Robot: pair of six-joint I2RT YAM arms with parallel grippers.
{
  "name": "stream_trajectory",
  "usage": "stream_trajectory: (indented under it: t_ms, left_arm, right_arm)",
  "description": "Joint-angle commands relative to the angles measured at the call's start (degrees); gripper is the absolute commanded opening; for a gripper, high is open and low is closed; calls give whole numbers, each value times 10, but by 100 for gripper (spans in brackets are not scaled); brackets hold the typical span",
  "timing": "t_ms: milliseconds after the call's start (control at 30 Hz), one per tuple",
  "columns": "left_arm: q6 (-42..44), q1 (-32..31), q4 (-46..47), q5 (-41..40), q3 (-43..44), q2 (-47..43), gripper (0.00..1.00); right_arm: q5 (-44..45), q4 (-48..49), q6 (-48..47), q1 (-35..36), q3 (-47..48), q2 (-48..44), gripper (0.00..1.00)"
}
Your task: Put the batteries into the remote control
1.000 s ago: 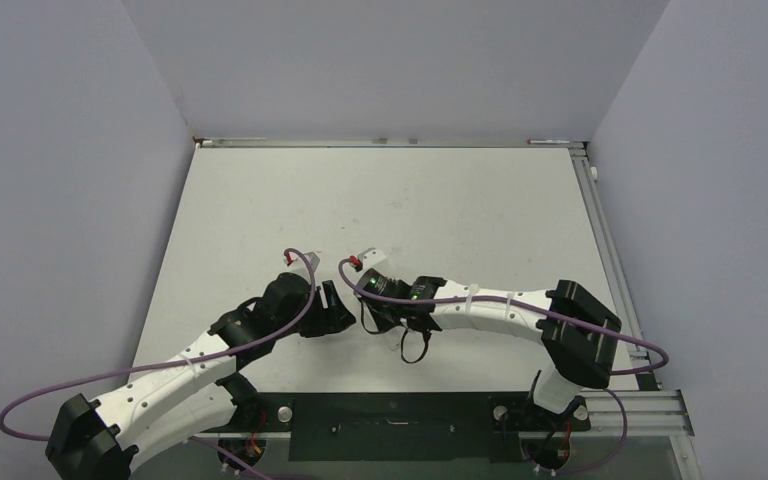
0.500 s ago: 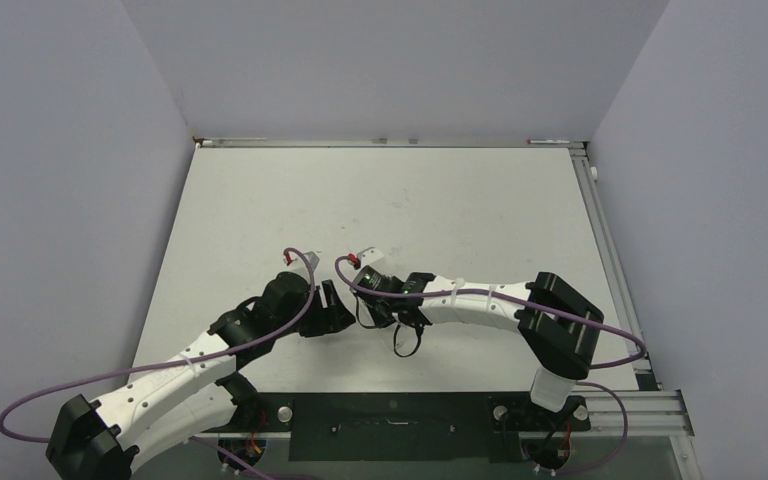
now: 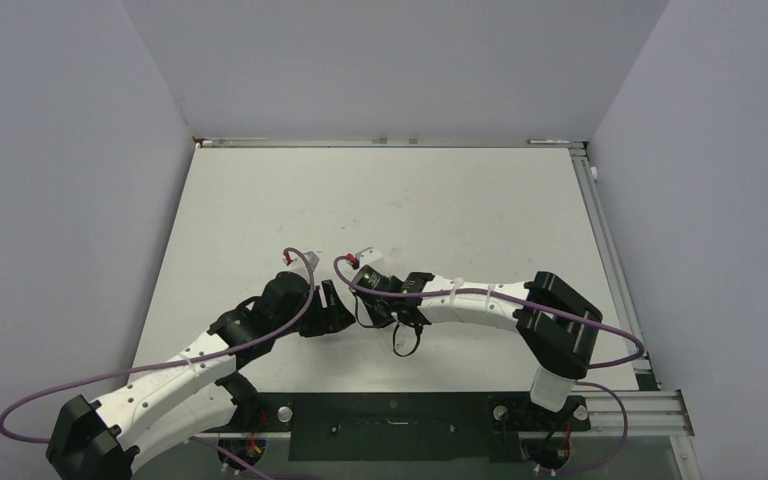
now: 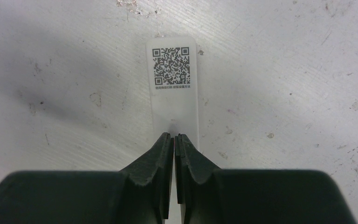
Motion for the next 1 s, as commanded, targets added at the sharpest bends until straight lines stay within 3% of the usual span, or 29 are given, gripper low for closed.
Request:
stream_trajectory:
  t_ms: [0, 967]
  left_arm:
    - [11, 4, 3, 5, 10, -8, 58]
    - [8, 7, 4, 7, 8, -9, 58]
  right_arm:
    - [1, 17, 0, -2, 4, -2, 9]
    - [-4, 18, 1, 3, -11, -12, 9]
